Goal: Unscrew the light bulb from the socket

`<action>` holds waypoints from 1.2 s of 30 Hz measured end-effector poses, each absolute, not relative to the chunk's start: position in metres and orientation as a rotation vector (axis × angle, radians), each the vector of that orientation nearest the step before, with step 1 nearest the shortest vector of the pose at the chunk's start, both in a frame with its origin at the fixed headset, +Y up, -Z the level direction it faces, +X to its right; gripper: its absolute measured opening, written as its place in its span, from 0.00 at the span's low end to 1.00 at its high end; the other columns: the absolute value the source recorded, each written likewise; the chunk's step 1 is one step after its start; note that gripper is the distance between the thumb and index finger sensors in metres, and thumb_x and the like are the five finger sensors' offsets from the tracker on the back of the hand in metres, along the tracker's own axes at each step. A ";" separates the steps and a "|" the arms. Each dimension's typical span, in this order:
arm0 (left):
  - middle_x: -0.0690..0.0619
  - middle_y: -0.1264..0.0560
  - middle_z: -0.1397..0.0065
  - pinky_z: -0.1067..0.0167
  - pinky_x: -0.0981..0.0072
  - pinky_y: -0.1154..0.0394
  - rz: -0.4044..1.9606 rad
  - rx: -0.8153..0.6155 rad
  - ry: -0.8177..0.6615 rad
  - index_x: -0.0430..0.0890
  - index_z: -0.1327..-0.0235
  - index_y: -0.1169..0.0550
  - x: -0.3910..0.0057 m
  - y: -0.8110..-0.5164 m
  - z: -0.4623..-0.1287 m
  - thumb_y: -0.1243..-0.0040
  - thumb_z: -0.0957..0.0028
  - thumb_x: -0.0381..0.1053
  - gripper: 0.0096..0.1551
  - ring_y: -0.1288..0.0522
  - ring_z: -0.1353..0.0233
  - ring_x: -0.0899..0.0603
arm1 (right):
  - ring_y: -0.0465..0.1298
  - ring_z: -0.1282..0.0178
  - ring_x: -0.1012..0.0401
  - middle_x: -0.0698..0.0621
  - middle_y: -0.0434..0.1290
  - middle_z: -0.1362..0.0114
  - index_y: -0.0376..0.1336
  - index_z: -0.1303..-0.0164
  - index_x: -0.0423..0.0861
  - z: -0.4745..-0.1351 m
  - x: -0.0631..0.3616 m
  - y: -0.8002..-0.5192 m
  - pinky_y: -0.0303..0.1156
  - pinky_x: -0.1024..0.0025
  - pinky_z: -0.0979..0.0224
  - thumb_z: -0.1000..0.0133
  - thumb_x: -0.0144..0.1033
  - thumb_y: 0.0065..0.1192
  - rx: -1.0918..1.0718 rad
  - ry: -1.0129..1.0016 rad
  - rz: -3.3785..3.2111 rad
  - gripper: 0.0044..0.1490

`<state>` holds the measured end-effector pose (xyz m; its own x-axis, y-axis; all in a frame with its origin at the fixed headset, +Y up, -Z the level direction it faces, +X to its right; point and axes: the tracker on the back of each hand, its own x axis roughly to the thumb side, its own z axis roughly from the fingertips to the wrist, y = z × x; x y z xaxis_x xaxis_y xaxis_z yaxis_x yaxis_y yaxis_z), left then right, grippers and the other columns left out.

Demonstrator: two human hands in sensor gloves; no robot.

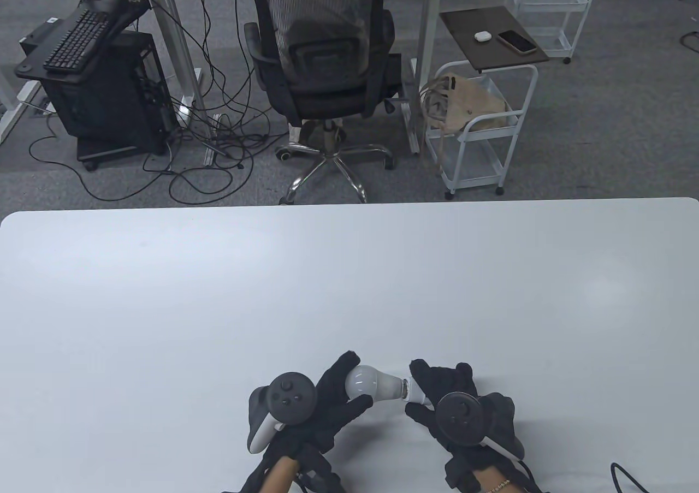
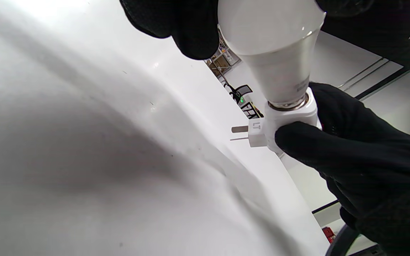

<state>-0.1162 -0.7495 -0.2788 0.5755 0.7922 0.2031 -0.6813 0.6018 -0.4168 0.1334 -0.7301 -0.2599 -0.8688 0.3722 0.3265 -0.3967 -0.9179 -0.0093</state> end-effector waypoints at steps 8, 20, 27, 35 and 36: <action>0.47 0.52 0.08 0.18 0.52 0.36 0.853 -0.278 -0.396 0.66 0.17 0.56 -0.116 -0.746 -0.278 0.39 0.38 0.60 0.49 0.36 0.14 0.43 | 0.68 0.27 0.41 0.36 0.70 0.29 0.55 0.19 0.41 -0.260 0.134 -0.730 0.50 0.38 0.22 0.42 0.45 0.69 0.441 -0.098 2.694 0.45; 0.39 0.41 0.14 0.21 0.54 0.32 0.850 -0.259 -0.371 0.60 0.13 0.51 -0.118 -0.746 -0.278 0.46 0.38 0.68 0.46 0.29 0.21 0.46 | 0.68 0.27 0.41 0.36 0.70 0.29 0.55 0.19 0.42 -0.260 0.134 -0.730 0.50 0.38 0.22 0.42 0.45 0.69 0.450 -0.092 2.697 0.45; 0.44 0.54 0.07 0.17 0.52 0.37 0.844 -0.290 -0.419 0.67 0.17 0.57 -0.114 -0.746 -0.277 0.40 0.38 0.61 0.49 0.40 0.12 0.42 | 0.68 0.27 0.41 0.36 0.70 0.29 0.55 0.19 0.42 -0.260 0.135 -0.730 0.51 0.38 0.22 0.42 0.45 0.69 0.446 -0.092 2.695 0.45; 0.39 0.40 0.14 0.21 0.55 0.32 0.841 -0.260 -0.386 0.61 0.13 0.52 -0.116 -0.746 -0.278 0.47 0.37 0.69 0.45 0.29 0.20 0.44 | 0.68 0.27 0.41 0.36 0.70 0.29 0.55 0.19 0.42 -0.260 0.133 -0.731 0.51 0.38 0.22 0.42 0.45 0.69 0.461 -0.088 2.692 0.45; 0.38 0.40 0.14 0.22 0.54 0.32 0.850 -0.268 -0.384 0.60 0.13 0.52 -0.117 -0.747 -0.279 0.48 0.37 0.69 0.45 0.29 0.21 0.44 | 0.68 0.27 0.41 0.36 0.70 0.29 0.55 0.19 0.42 -0.260 0.133 -0.731 0.51 0.38 0.22 0.42 0.45 0.69 0.464 -0.087 2.692 0.45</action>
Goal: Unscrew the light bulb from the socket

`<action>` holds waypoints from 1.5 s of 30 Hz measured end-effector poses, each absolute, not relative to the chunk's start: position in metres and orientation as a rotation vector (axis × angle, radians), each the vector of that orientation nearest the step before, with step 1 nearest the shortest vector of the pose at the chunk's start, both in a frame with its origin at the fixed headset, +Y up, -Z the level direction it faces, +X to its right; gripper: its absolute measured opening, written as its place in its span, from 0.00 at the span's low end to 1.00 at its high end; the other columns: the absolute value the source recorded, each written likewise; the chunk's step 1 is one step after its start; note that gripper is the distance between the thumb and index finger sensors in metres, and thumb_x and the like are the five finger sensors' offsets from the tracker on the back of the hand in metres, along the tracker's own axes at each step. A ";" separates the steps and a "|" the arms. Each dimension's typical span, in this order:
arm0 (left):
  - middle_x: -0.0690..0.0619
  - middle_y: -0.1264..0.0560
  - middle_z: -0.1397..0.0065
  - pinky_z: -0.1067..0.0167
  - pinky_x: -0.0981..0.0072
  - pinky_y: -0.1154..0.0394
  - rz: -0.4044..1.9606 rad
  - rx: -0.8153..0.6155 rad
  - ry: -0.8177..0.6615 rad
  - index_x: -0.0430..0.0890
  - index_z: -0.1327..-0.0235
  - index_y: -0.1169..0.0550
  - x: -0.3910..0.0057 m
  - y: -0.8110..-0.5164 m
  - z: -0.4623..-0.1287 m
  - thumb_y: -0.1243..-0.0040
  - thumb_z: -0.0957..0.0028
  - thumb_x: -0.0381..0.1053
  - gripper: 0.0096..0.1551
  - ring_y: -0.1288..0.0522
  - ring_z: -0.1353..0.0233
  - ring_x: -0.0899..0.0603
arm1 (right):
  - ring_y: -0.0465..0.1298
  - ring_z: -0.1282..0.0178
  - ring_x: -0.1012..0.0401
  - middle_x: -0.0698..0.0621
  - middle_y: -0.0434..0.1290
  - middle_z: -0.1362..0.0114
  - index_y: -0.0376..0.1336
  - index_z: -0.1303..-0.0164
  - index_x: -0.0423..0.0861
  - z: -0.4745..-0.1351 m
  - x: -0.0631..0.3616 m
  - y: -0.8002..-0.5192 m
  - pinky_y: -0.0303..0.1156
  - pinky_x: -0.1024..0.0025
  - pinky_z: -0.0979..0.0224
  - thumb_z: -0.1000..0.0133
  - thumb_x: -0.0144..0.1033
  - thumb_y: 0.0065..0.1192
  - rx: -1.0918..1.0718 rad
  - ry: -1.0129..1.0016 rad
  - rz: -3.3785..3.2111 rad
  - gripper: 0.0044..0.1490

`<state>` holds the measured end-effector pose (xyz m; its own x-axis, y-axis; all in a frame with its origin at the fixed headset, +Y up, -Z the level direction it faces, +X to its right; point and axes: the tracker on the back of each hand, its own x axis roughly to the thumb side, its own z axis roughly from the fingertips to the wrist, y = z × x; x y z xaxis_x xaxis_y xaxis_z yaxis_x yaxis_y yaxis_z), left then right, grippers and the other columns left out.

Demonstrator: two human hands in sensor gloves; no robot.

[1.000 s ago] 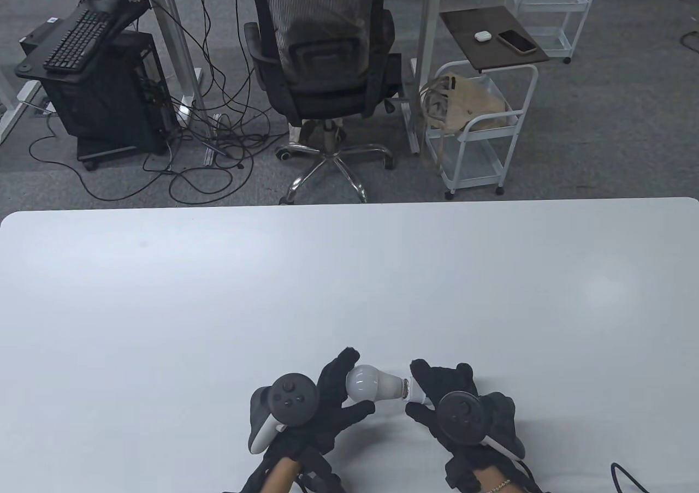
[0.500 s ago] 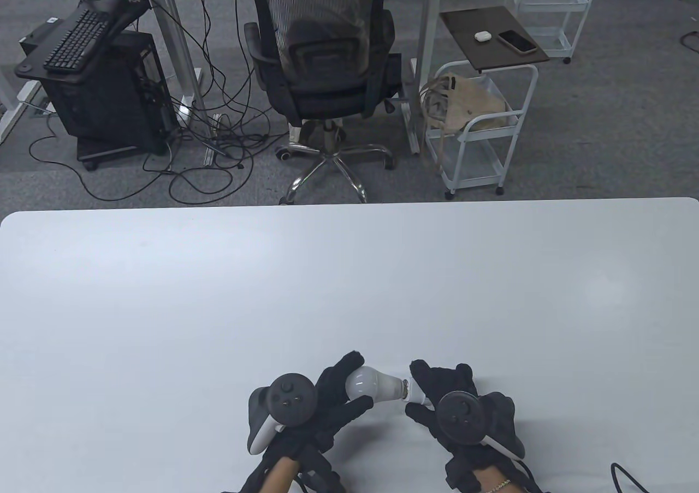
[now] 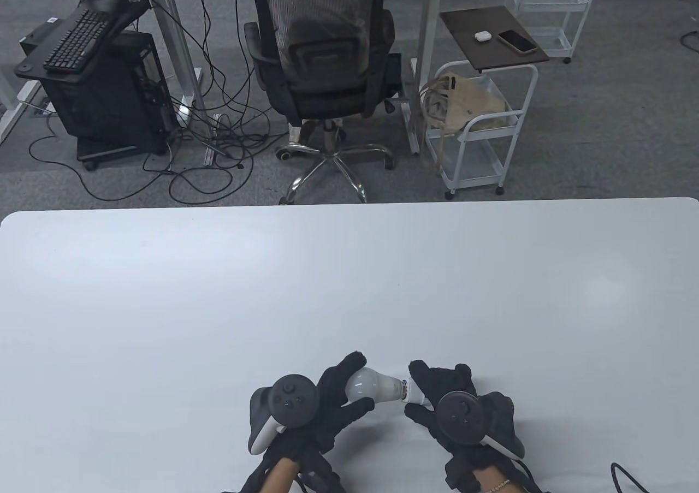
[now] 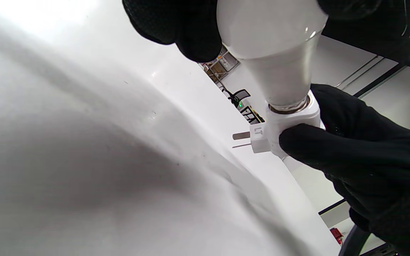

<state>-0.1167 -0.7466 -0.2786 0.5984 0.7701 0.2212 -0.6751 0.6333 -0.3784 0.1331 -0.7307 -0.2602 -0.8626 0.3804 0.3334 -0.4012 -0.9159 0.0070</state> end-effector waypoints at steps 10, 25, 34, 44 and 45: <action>0.37 0.65 0.09 0.16 0.42 0.46 0.861 -0.327 -0.430 0.63 0.17 0.67 -0.112 -0.748 -0.276 0.44 0.39 0.68 0.56 0.50 0.11 0.32 | 0.68 0.27 0.41 0.36 0.70 0.29 0.55 0.19 0.42 -0.261 0.133 -0.731 0.51 0.38 0.22 0.42 0.45 0.69 0.458 -0.084 2.688 0.45; 0.41 0.44 0.11 0.19 0.53 0.35 0.873 -0.288 -0.394 0.59 0.13 0.55 -0.116 -0.748 -0.278 0.46 0.36 0.67 0.47 0.33 0.17 0.43 | 0.68 0.27 0.41 0.36 0.70 0.29 0.55 0.18 0.42 -0.261 0.131 -0.732 0.51 0.38 0.22 0.42 0.46 0.69 0.485 -0.072 2.686 0.45; 0.43 0.56 0.08 0.16 0.49 0.41 0.864 -0.310 -0.418 0.63 0.16 0.59 -0.113 -0.748 -0.278 0.40 0.37 0.61 0.50 0.44 0.11 0.39 | 0.68 0.27 0.41 0.36 0.70 0.29 0.55 0.19 0.42 -0.261 0.131 -0.733 0.51 0.38 0.22 0.42 0.45 0.69 0.476 -0.067 2.685 0.45; 0.39 0.41 0.14 0.22 0.54 0.31 0.881 -0.277 -0.377 0.57 0.13 0.51 -0.118 -0.750 -0.280 0.45 0.38 0.69 0.47 0.30 0.20 0.43 | 0.68 0.27 0.41 0.36 0.70 0.29 0.55 0.18 0.42 -0.260 0.130 -0.732 0.51 0.38 0.22 0.42 0.45 0.69 0.495 -0.073 2.686 0.45; 0.38 0.40 0.14 0.22 0.54 0.31 0.882 -0.282 -0.374 0.56 0.13 0.51 -0.118 -0.750 -0.280 0.46 0.38 0.69 0.47 0.29 0.21 0.43 | 0.68 0.27 0.41 0.36 0.70 0.29 0.55 0.18 0.42 -0.260 0.130 -0.732 0.51 0.38 0.22 0.42 0.46 0.69 0.497 -0.069 2.687 0.45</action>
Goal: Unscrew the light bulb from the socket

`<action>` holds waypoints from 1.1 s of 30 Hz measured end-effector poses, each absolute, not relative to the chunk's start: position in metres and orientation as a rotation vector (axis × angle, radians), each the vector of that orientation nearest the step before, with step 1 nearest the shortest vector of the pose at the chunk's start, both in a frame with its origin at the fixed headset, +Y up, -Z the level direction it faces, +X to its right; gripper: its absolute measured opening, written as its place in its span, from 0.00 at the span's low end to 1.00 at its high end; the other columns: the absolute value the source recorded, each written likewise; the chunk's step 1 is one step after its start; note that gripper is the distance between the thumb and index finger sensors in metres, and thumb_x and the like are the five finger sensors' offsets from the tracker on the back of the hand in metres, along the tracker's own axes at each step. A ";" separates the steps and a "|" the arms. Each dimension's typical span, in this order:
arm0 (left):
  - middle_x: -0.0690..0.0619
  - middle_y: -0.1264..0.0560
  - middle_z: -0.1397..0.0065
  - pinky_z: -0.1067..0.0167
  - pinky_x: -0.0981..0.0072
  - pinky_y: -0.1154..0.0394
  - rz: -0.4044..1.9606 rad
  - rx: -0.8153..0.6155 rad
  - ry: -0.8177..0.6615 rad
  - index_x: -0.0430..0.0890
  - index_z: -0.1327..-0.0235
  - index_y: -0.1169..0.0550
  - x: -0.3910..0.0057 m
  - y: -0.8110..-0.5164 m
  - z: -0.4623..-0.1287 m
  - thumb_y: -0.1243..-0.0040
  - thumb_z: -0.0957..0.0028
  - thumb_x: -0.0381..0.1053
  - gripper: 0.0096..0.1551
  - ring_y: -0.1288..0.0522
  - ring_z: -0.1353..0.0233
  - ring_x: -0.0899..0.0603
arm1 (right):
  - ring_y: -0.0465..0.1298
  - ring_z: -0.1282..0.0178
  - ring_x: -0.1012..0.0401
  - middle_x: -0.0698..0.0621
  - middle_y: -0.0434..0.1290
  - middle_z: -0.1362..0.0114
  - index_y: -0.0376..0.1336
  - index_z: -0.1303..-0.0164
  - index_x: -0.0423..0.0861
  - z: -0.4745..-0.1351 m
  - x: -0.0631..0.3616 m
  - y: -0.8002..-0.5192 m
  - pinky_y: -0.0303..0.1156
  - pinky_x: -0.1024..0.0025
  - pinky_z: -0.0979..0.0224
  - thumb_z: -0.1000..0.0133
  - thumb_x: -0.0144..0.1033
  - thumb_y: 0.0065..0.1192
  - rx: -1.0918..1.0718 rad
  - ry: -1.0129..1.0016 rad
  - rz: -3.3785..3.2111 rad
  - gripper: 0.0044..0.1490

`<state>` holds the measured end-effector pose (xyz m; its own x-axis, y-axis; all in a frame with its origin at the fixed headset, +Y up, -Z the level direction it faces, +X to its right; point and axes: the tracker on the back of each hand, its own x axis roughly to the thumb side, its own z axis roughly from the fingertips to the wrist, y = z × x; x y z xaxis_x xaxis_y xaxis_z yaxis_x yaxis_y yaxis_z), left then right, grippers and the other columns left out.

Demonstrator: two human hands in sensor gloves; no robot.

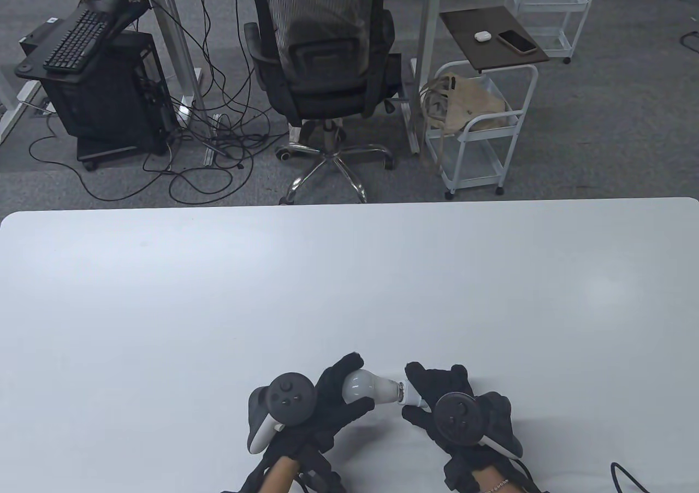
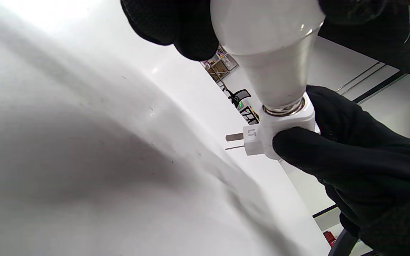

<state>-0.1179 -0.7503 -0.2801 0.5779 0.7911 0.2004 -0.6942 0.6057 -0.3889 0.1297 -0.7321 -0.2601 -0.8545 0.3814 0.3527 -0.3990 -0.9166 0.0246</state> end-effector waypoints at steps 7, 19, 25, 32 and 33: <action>0.39 0.56 0.08 0.17 0.49 0.39 0.883 -0.335 -0.422 0.63 0.17 0.61 -0.113 -0.750 -0.278 0.41 0.38 0.63 0.52 0.42 0.12 0.38 | 0.68 0.27 0.41 0.36 0.70 0.29 0.55 0.18 0.42 -0.260 0.132 -0.731 0.51 0.38 0.22 0.42 0.45 0.69 0.479 -0.073 2.683 0.45; 0.49 0.47 0.09 0.18 0.55 0.35 0.866 -0.294 -0.409 0.61 0.15 0.54 -0.115 -0.749 -0.280 0.38 0.38 0.62 0.48 0.36 0.15 0.43 | 0.68 0.27 0.41 0.36 0.70 0.29 0.55 0.18 0.42 -0.260 0.131 -0.731 0.51 0.38 0.22 0.42 0.45 0.69 0.487 -0.085 2.693 0.45; 0.37 0.41 0.14 0.23 0.54 0.30 0.916 -0.319 -0.394 0.52 0.12 0.53 -0.117 -0.750 -0.281 0.44 0.38 0.68 0.50 0.29 0.21 0.43 | 0.68 0.27 0.41 0.36 0.70 0.28 0.55 0.19 0.43 -0.259 0.130 -0.731 0.51 0.38 0.22 0.42 0.45 0.70 0.506 -0.096 2.699 0.45; 0.35 0.39 0.17 0.25 0.55 0.29 0.910 -0.319 -0.394 0.52 0.12 0.50 -0.117 -0.750 -0.281 0.49 0.37 0.70 0.47 0.27 0.24 0.44 | 0.68 0.26 0.41 0.37 0.69 0.28 0.55 0.19 0.43 -0.259 0.130 -0.732 0.50 0.38 0.21 0.42 0.45 0.70 0.503 -0.103 2.696 0.45; 0.35 0.39 0.17 0.26 0.55 0.28 0.911 -0.319 -0.394 0.52 0.12 0.50 -0.117 -0.750 -0.281 0.49 0.37 0.70 0.47 0.26 0.24 0.44 | 0.68 0.26 0.41 0.37 0.69 0.28 0.55 0.19 0.43 -0.259 0.130 -0.732 0.50 0.38 0.21 0.42 0.45 0.70 0.502 -0.107 2.694 0.45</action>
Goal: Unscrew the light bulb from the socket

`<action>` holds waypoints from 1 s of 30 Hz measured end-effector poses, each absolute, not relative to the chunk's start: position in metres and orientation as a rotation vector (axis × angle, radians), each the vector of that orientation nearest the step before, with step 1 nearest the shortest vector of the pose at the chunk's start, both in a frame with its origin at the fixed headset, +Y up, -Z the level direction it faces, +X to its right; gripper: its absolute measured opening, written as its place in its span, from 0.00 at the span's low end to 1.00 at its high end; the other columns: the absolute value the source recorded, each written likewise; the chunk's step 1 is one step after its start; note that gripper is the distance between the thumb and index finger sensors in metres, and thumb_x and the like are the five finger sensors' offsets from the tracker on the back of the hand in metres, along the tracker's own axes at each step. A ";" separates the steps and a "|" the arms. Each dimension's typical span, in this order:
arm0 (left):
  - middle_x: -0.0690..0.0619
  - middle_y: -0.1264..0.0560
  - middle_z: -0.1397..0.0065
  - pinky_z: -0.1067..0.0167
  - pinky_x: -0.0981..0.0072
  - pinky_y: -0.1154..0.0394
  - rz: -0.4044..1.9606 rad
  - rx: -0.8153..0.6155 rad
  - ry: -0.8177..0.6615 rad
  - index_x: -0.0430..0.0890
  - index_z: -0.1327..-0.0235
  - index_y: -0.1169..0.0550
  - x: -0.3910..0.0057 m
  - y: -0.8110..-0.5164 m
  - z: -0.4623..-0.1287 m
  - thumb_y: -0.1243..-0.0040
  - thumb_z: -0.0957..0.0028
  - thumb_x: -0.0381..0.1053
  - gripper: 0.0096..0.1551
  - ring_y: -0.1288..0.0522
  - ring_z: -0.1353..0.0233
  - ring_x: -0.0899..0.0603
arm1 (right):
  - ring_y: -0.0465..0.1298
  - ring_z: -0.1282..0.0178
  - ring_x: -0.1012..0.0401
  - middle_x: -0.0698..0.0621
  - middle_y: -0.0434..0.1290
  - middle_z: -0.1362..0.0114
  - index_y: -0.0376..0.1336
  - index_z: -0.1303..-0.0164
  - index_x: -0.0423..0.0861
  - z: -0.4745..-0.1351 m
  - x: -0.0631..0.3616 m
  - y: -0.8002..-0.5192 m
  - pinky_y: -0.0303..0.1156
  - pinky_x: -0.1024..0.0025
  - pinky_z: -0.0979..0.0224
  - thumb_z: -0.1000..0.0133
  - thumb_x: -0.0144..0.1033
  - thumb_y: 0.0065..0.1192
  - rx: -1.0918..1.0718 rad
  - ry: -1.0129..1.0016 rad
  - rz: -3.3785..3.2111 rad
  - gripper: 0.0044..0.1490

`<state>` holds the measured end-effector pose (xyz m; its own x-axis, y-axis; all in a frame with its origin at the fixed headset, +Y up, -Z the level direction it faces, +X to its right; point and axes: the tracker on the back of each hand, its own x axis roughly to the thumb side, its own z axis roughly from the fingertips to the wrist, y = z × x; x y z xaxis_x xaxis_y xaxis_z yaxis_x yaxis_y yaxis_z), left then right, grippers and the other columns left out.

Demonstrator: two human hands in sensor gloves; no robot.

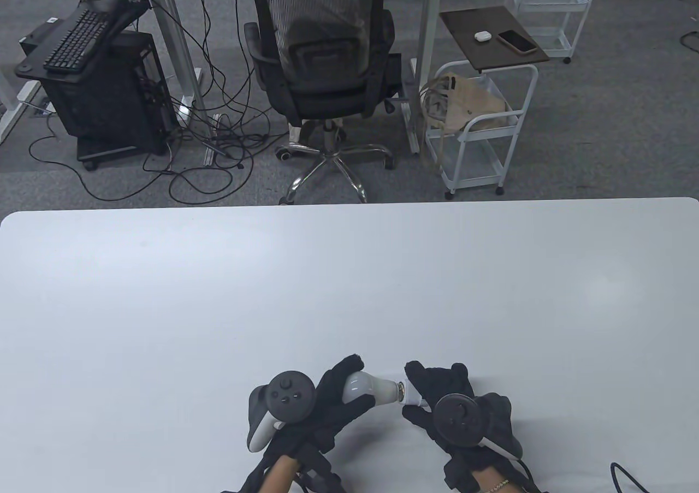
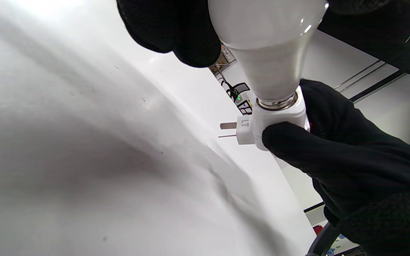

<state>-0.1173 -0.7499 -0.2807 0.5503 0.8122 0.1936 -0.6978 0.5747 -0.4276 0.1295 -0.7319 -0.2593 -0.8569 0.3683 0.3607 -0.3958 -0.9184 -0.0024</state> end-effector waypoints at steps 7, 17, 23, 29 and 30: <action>0.37 0.31 0.22 0.32 0.55 0.24 0.881 -0.309 -0.363 0.47 0.14 0.45 -0.120 -0.749 -0.281 0.53 0.38 0.73 0.48 0.21 0.31 0.44 | 0.67 0.25 0.41 0.37 0.69 0.27 0.54 0.19 0.46 -0.259 0.129 -0.732 0.50 0.38 0.21 0.43 0.44 0.70 0.512 -0.126 2.694 0.45; 0.36 0.29 0.21 0.31 0.50 0.25 0.894 -0.327 -0.350 0.44 0.16 0.45 -0.123 -0.749 -0.283 0.46 0.39 0.71 0.49 0.22 0.29 0.40 | 0.66 0.24 0.40 0.37 0.67 0.26 0.52 0.18 0.46 -0.261 0.134 -0.733 0.50 0.38 0.21 0.42 0.44 0.69 0.446 -0.145 2.690 0.45; 0.37 0.31 0.19 0.30 0.50 0.25 0.867 -0.301 -0.340 0.45 0.20 0.47 -0.124 -0.749 -0.284 0.41 0.41 0.67 0.48 0.23 0.27 0.39 | 0.66 0.24 0.40 0.36 0.67 0.25 0.50 0.17 0.45 -0.263 0.136 -0.736 0.50 0.38 0.22 0.41 0.45 0.68 0.405 -0.144 2.640 0.46; 0.36 0.33 0.19 0.29 0.51 0.25 0.855 -0.223 -0.261 0.45 0.22 0.48 -0.133 -0.744 -0.287 0.40 0.41 0.67 0.48 0.23 0.26 0.39 | 0.65 0.24 0.39 0.36 0.66 0.25 0.49 0.17 0.45 -0.264 0.136 -0.736 0.50 0.38 0.22 0.40 0.45 0.67 0.392 -0.151 2.585 0.46; 0.36 0.34 0.19 0.30 0.51 0.25 0.831 -0.195 -0.235 0.45 0.22 0.47 -0.136 -0.742 -0.288 0.40 0.41 0.67 0.48 0.23 0.27 0.39 | 0.65 0.24 0.40 0.36 0.66 0.24 0.49 0.17 0.45 -0.264 0.136 -0.735 0.50 0.38 0.22 0.40 0.45 0.67 0.386 -0.154 2.575 0.46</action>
